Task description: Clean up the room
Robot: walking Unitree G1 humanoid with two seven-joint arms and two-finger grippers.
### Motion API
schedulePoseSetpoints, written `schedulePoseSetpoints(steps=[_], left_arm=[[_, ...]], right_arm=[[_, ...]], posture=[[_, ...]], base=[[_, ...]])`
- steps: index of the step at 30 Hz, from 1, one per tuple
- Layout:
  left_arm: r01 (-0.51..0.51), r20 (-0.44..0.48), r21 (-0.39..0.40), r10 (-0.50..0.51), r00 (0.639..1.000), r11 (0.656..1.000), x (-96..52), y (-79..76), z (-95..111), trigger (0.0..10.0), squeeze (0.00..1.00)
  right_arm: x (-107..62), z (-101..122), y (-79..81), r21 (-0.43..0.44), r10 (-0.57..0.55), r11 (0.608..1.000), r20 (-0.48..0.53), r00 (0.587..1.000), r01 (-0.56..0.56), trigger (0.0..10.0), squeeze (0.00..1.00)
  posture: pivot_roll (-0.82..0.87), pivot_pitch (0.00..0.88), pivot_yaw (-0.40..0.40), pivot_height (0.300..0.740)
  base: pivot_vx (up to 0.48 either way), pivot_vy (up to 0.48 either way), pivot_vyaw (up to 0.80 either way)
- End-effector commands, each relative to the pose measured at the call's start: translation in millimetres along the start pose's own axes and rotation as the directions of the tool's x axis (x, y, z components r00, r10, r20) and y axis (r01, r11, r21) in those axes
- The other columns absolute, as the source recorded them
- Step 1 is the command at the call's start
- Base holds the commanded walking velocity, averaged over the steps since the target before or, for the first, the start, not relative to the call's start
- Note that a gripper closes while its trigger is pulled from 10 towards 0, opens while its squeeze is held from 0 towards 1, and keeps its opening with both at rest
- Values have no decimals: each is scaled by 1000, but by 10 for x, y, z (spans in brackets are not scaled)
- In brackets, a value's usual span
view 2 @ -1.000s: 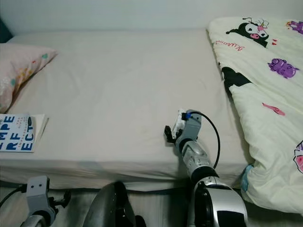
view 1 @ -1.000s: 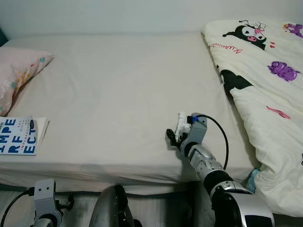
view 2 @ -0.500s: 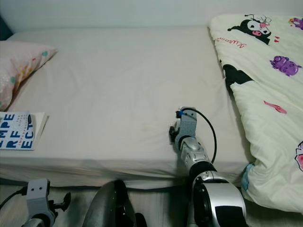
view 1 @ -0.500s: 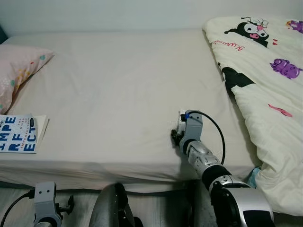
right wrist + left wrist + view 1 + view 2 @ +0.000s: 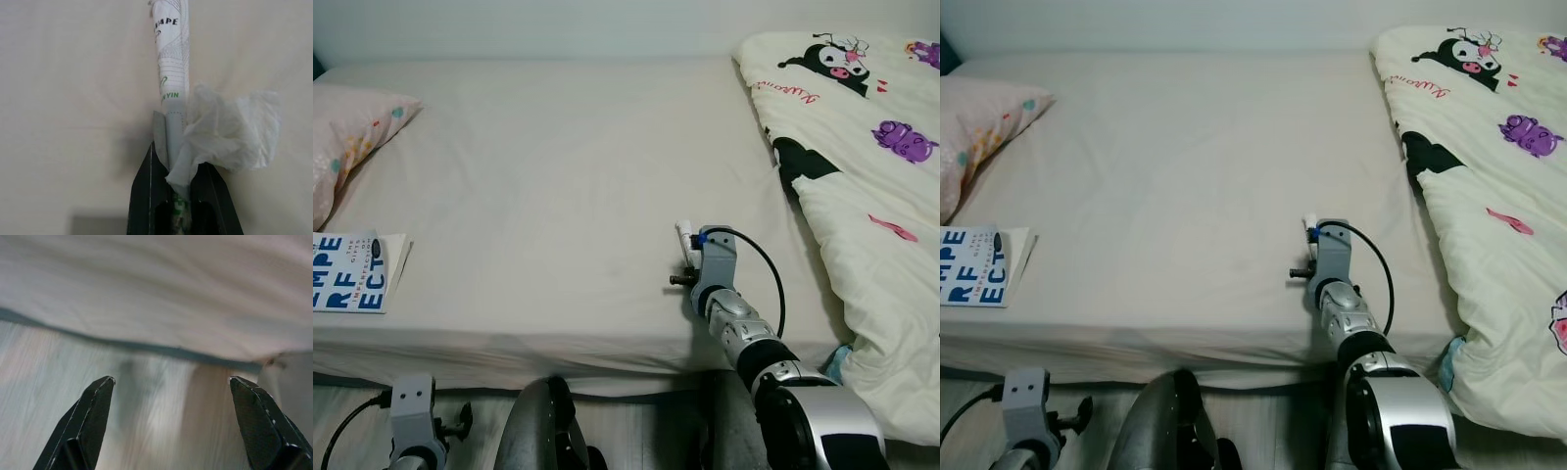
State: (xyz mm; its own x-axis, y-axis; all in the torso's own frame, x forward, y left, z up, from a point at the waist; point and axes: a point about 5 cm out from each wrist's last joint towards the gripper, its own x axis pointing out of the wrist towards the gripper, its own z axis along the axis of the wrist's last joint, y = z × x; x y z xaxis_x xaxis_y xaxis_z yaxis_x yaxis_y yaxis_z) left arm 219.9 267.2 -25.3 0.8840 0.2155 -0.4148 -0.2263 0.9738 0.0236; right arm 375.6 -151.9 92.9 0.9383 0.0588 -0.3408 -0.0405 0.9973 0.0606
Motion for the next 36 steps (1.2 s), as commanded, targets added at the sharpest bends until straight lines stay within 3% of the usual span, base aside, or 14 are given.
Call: schedulePoseSetpoints(steps=[1,2,4,6,8,9,17,25,28,32,36], left_arm=[[-7,-41,-14,6,999,1000,-28,-21,-89,10000,0],[-7,-41,-14,6,999,1000,-28,-21,-89,10000,0],[-24,-21,-42,23,1000,999,28,-30,-5,10000,0],[-24,-21,-42,23,1000,999,28,-30,-5,10000,0],[-85,-17,-85,84,996,993,95,35,101,10000,0],[-85,-17,-85,84,996,993,95,35,101,10000,0],[-207,-142,-73,196,970,976,127,124,62,10000,0],[-179,-226,-65,160,961,982,90,0,-93,10000,0],[-165,-254,-62,145,956,984,50,-68,-186,10000,0],[-163,-255,-61,143,956,985,48,-74,-192,10000,0],[-137,-319,-38,118,940,990,-49,-108,-367,10000,0]], right_arm=[[-30,-118,-68,35,12,999,-18,1000,-12,0,0],[-30,-118,-68,35,12,999,-18,1000,-12,0,0],[-38,31,-161,79,39,996,80,996,-45,0,0],[-38,31,-161,79,39,996,80,996,-45,0,0],[-61,203,-277,141,48,987,183,982,-75,0,0],[-61,203,-277,141,48,987,183,982,-75,0,0],[-154,390,-406,162,91,975,334,938,-152,0,0],[-154,298,-353,131,138,974,313,940,-187,0,0],[-160,131,-308,93,177,974,254,951,-206,0,0],[-164,114,-306,90,180,974,249,952,-208,0,0],[-191,-106,-292,82,190,975,181,965,-208,0,0]], posture=[[60,215,36,491],[60,215,36,491],[46,192,32,496],[46,192,32,496],[27,156,27,506],[27,156,27,506],[-11,103,27,536],[-31,71,20,566],[-34,61,17,586],[-34,61,17,591],[-37,53,20,606]], base=[[0,0,0],[0,0,0],[0,0,0],[0,0,0],[0,0,0],[0,0,0],[0,0,0],[-300,0,0],[0,0,0],[0,0,0],[0,0,0]])
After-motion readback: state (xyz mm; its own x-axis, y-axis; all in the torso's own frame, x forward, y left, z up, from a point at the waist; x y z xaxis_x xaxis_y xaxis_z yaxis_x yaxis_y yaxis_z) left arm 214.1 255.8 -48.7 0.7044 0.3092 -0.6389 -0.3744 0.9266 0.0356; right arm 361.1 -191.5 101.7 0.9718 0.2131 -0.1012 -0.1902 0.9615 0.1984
